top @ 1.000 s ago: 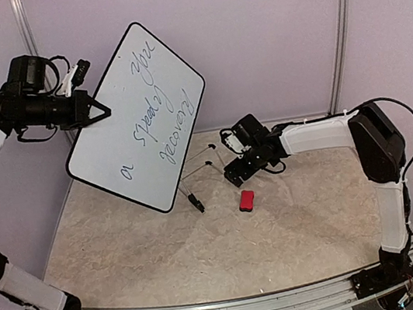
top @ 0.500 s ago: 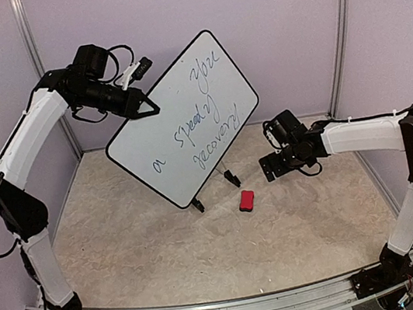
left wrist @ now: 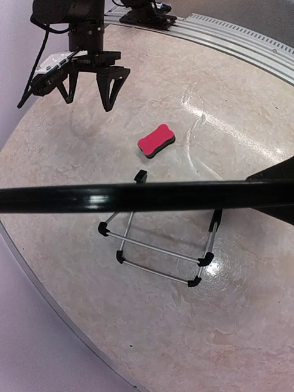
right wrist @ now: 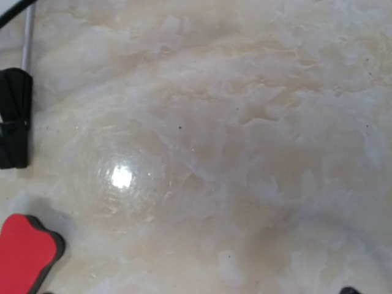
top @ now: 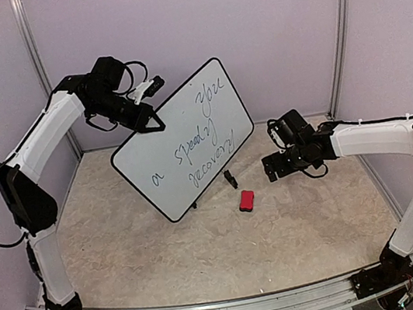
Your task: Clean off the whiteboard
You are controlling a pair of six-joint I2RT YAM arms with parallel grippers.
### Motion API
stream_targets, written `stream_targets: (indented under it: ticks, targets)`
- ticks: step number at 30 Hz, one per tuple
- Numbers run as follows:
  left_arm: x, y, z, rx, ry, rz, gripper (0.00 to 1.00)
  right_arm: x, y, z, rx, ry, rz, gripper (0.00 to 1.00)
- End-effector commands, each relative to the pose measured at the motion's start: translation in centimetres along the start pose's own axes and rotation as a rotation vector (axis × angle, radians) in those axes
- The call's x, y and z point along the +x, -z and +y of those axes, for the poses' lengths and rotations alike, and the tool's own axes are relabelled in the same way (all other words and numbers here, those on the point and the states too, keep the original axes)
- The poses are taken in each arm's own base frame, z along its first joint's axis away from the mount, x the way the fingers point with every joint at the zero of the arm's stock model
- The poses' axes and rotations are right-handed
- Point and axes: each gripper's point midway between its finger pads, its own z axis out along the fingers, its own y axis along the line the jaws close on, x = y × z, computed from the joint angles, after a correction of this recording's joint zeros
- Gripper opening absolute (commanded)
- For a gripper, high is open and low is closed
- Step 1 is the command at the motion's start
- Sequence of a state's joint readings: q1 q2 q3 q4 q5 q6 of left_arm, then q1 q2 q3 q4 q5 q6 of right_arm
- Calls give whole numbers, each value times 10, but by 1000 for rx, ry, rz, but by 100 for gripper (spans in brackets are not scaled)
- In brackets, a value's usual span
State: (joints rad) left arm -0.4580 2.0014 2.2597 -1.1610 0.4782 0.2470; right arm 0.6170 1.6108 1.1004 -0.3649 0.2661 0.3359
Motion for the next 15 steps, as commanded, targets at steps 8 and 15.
stream_targets:
  ticks: [8, 15]
  targets:
    - [-64, 111, -33, 20, -206, -361, 0, -14, -6, 0, 44, -14, -26, 99]
    - [-51, 85, -17, -7, -182, -295, 0, -57, -25, -14, 92, -86, -65, 99]
